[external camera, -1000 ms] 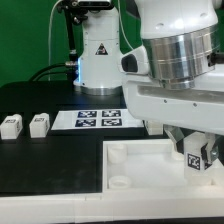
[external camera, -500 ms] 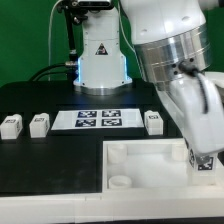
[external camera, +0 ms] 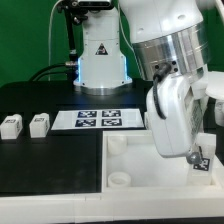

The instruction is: Assemble one leg

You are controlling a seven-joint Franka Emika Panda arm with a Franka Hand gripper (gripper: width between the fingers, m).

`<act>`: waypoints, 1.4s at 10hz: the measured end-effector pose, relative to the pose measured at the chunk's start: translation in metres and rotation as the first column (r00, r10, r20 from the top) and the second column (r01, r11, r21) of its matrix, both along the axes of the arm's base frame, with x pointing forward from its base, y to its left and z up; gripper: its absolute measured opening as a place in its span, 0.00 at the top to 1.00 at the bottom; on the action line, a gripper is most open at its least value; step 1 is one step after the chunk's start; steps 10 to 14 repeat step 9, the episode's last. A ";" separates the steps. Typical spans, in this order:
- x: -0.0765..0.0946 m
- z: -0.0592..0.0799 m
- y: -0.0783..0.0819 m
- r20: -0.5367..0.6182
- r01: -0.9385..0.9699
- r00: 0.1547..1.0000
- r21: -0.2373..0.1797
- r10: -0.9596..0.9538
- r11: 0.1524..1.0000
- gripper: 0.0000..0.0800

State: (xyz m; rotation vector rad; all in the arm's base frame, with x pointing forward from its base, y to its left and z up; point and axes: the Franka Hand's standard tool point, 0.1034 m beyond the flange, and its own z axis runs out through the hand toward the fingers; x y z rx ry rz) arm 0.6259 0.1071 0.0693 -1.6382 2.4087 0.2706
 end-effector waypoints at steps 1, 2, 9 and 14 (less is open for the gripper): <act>-0.001 -0.001 0.001 -0.002 -0.002 1.000 0.000 0.002 1.000 0.52; -0.001 -0.001 0.001 -0.001 -0.005 1.000 0.000 0.005 1.000 0.30; -0.008 0.030 0.021 0.023 -0.049 0.999 0.008 0.049 0.999 0.19; -0.008 0.030 0.021 0.023 -0.049 0.999 0.008 0.049 0.999 0.19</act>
Offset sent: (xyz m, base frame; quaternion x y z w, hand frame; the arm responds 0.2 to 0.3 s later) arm 0.0000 0.0000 0.0000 0.0000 0.0000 0.0000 1.0000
